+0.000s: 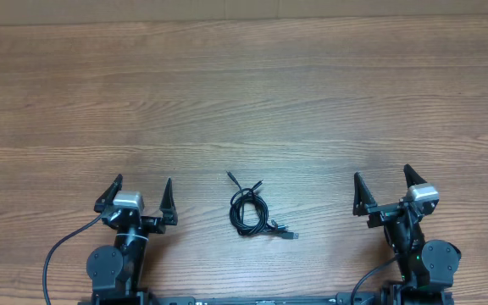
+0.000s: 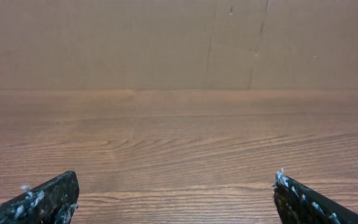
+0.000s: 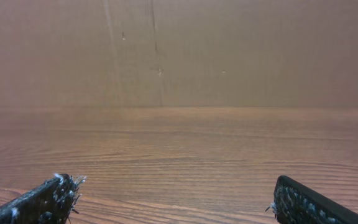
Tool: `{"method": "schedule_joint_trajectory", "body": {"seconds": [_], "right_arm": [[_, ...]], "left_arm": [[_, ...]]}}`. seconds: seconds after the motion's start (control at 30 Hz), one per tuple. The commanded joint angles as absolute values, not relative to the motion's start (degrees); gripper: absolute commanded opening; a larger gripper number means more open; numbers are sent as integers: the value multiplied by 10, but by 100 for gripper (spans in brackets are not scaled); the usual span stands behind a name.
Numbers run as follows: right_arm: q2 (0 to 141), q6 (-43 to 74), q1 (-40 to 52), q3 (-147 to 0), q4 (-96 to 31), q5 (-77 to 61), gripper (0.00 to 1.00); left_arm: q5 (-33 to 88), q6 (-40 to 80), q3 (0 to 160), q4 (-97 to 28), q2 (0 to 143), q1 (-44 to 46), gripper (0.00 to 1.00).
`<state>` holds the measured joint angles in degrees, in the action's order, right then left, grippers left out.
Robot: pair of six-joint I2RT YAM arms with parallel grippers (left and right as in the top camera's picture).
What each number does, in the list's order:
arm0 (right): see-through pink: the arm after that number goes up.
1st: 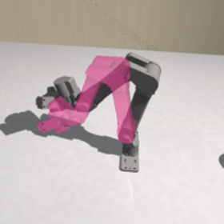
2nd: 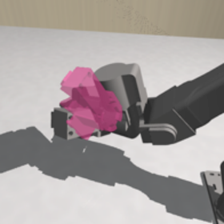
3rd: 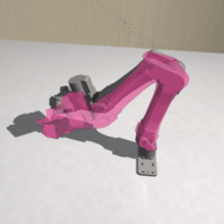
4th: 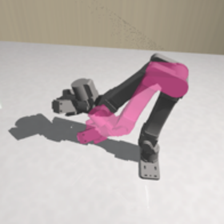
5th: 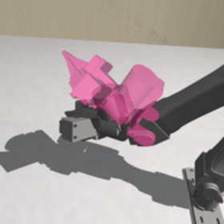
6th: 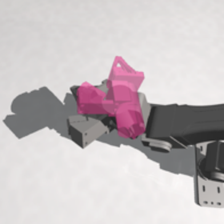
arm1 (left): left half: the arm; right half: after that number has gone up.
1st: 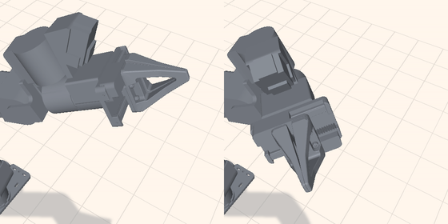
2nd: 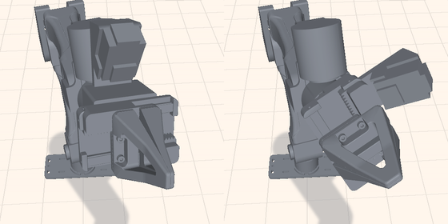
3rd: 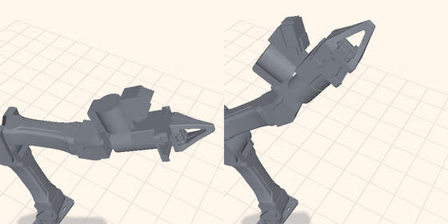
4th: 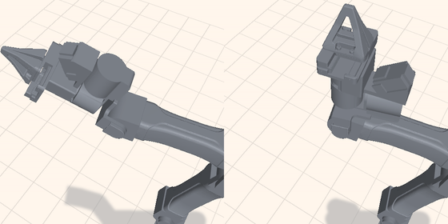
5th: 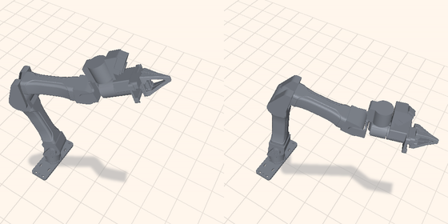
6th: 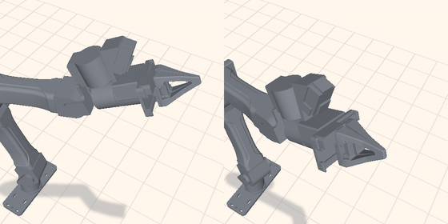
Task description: Untangle cables
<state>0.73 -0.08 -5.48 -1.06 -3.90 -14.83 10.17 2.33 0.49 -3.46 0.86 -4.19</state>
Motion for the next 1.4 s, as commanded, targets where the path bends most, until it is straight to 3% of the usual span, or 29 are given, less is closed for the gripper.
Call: {"method": "schedule_joint_trajectory", "body": {"seconds": [0.0, 1.37], "right_arm": [[1, -5, -54, -5, -35, -151, 100], [1, -5, -54, -5, -35, -151, 100]], "left_arm": [[95, 13, 3, -36, 3, -46, 100], [95, 13, 3, -36, 3, -46, 100]]}}
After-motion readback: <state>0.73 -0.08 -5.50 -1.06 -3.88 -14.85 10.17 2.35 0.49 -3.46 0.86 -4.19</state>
